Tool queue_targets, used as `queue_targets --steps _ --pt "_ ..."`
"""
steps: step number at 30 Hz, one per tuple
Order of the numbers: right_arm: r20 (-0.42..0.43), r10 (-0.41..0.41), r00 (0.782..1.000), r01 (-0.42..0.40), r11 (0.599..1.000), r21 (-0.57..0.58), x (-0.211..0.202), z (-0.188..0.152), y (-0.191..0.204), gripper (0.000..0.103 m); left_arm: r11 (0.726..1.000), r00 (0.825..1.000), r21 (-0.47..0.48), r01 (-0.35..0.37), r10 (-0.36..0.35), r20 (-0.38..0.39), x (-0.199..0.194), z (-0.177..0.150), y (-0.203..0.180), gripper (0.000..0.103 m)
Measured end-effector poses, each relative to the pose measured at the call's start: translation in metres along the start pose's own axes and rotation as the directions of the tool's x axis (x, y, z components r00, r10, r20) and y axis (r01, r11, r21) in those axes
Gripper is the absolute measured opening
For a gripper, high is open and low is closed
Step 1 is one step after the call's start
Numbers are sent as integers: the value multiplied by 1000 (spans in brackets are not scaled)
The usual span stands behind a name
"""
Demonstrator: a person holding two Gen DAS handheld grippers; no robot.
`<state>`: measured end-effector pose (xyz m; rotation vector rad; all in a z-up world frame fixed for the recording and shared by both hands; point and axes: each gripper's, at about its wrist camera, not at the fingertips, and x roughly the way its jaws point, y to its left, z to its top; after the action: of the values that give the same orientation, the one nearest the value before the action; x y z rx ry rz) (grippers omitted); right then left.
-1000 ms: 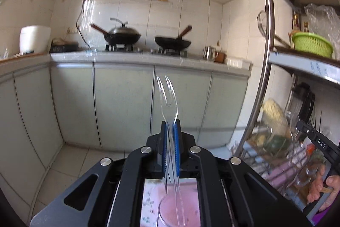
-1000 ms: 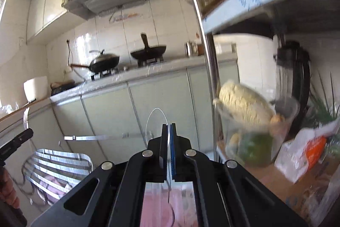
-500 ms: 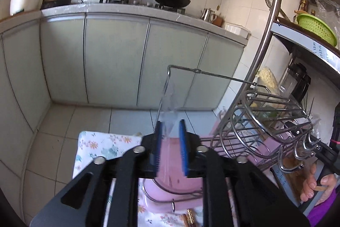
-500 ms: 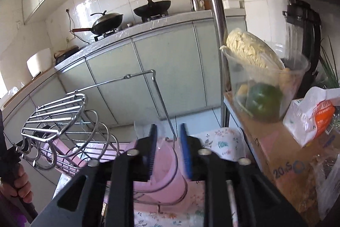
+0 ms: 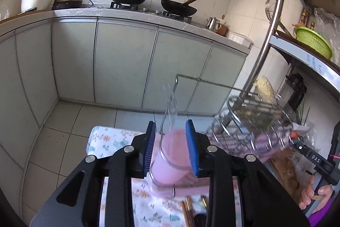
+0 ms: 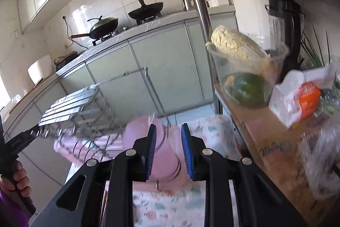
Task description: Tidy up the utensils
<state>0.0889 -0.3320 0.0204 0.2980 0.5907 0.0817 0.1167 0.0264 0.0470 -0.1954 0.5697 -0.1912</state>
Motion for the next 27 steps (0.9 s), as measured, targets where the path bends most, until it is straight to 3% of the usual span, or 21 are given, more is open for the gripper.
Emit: queue_targets --steps 4,7,9,12,15,18,20,27 --pt "-77 27 997 -26 1000 15 -3 -26 1 24 1000 998 8 19 -19 -55 -11 -20 -4 29" --pt "-155 66 986 -63 998 25 0 -47 3 24 997 987 -28 76 -79 -141 -11 -43 -4 29" --pt "-214 97 972 -90 995 39 5 -62 5 24 993 967 -61 106 -117 -227 -3 -62 -4 29" --pt "-288 133 948 -119 991 66 15 -81 7 24 991 935 -96 96 -123 -332 14 -87 -4 29" --pt "-353 168 920 -140 985 104 26 -97 9 24 988 889 -134 78 -130 -439 37 -109 -5 18" --pt "-406 201 892 -159 978 135 36 -109 11 23 981 839 -181 63 -151 -523 61 -123 -6 13" --pt "-431 225 874 -171 972 162 41 -114 11 21 982 816 -184 48 -145 -560 74 -128 -8 13" --pt "-470 264 842 -184 960 210 52 -120 7 20 994 766 -112 -4 -68 -639 104 -137 -19 5"
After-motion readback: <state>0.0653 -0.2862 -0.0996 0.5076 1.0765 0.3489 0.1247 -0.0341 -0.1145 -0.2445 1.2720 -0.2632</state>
